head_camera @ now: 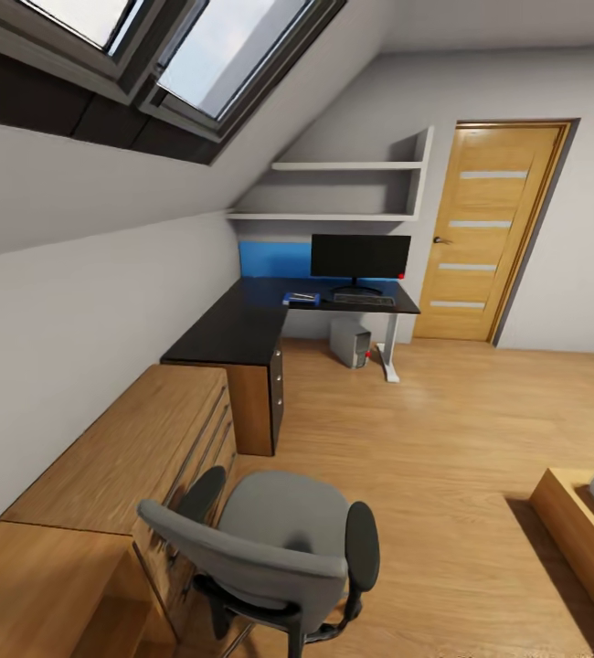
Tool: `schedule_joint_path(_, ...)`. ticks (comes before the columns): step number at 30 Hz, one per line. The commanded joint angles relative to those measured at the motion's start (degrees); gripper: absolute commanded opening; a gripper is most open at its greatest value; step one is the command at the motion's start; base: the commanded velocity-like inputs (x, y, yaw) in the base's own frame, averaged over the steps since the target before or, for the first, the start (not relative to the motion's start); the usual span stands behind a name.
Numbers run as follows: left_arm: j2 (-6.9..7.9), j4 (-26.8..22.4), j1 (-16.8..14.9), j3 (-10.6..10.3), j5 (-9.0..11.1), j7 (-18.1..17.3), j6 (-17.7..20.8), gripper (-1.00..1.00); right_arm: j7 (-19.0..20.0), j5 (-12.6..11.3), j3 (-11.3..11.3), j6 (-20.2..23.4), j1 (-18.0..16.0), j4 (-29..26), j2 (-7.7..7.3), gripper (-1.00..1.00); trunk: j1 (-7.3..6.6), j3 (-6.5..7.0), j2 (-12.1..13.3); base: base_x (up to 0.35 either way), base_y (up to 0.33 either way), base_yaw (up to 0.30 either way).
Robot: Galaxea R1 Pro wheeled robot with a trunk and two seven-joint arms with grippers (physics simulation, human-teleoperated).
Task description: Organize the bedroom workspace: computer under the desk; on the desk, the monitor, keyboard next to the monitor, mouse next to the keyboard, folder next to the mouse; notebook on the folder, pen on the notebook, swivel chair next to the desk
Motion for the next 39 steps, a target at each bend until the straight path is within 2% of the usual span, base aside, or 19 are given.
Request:
schedule_joint_path(1,0.05,0.0,0.0,-0.4,0.6,0.0,-0.2,1.0,-0.5,0.0,0.5,-0.1,-0.1,0.1,0.02,1.0,0.01,-0.09,-0.1,0.0,0.0,-0.173)
schedule_joint_path(13,0.05,0.0,0.0,-0.4,0.6,0.0,-0.2,1.0,-0.5,0.0,0.5,-0.1,-0.1,0.1,0.02,1.0,0.01,0.1,-0.1,0.0,0.0,-0.149)
schedule_joint_path(32,0.03,0.0,0.0,-0.5,0.5,0.0,-0.2,1.0,-0.5,0.0,0.6,-0.1,-0.1,0.1,0.08,1.0,0.01,0.14,-0.1,0.0,0.0,-0.011)
schedule_joint_path(39,-0.48,0.0,0.0,-0.5,0.4,0.0,-0.3,1.0,-0.5,0.0,0.6,0.1,-0.1,0.1,0.08,1.0,0.01,0.14,-0.1,0.0,0.0,0.0)
